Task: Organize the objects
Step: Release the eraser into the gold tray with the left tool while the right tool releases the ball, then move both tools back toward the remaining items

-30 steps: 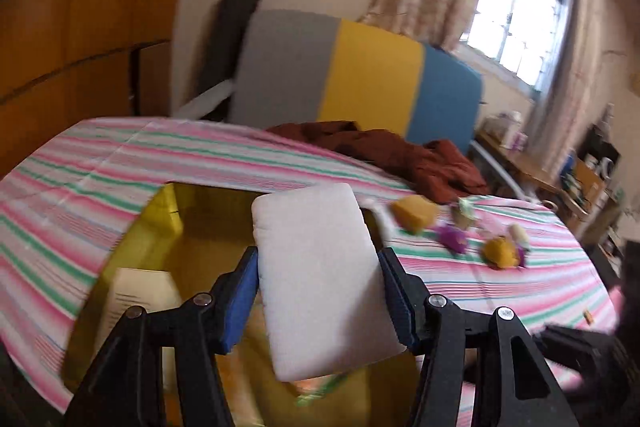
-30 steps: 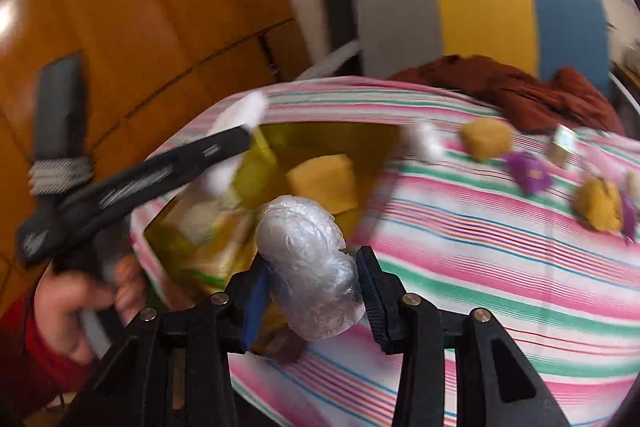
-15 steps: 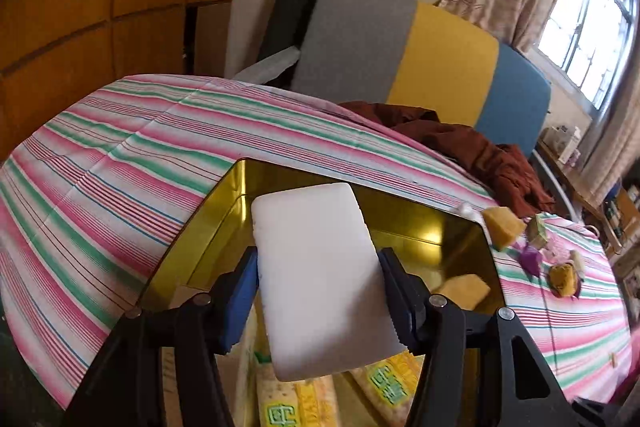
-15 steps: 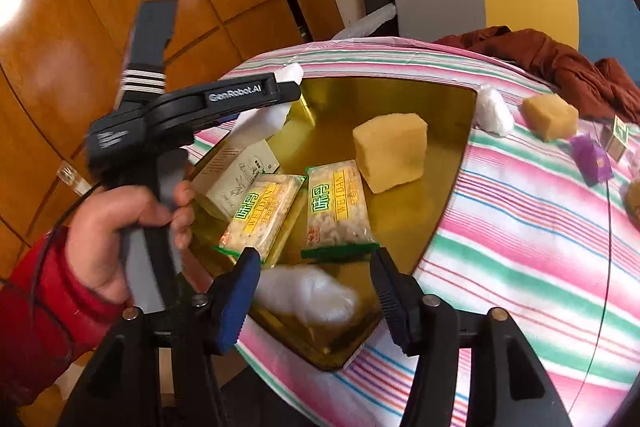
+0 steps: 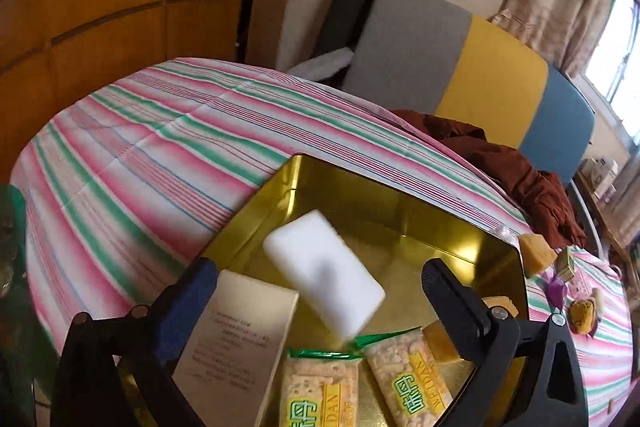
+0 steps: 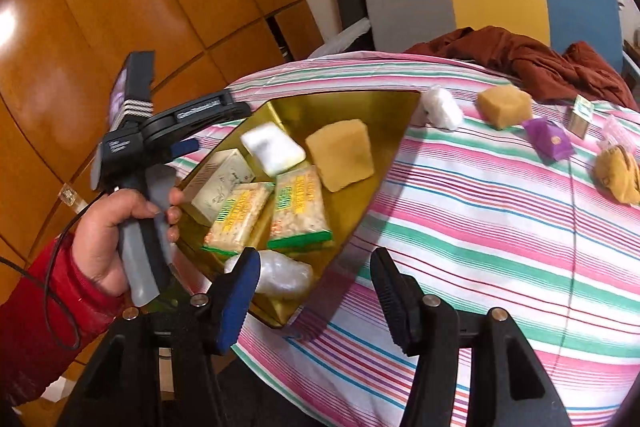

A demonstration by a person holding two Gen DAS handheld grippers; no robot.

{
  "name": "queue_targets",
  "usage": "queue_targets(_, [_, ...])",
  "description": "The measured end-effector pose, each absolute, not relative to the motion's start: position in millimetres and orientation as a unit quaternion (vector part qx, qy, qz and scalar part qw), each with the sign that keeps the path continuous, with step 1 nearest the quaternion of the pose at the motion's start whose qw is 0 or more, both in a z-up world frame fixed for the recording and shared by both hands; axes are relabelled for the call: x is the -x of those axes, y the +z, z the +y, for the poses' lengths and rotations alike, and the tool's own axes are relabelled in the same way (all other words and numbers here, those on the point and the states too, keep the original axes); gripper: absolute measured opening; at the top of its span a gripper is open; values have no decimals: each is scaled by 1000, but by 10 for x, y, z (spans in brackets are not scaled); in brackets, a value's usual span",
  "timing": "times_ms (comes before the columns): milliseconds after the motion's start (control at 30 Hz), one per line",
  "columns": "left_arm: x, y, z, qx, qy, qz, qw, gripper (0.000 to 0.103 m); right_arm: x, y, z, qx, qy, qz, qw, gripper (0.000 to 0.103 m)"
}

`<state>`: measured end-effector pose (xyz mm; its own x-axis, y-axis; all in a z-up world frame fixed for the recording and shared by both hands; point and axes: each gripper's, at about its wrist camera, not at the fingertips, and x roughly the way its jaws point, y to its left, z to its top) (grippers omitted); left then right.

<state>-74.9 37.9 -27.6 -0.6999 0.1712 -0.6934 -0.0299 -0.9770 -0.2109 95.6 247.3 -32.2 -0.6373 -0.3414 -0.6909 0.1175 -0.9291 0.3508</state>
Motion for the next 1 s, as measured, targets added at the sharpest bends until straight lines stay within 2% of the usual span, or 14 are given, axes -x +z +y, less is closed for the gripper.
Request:
queue_targets(267, [463, -101, 554, 359, 926, -90, 75, 103, -1067, -354, 2706, -405, -899, -135, 102, 58])
queue_targets(600, [84, 36, 1304, 347, 920, -1, 181, 103, -1201, -480, 3177, -407, -901, -140, 45, 58])
queue_targets(1000, [-302, -45, 2128, 369, 885, 41, 281, 103, -1539, -764, 4155, -403, -894, -183, -67, 58])
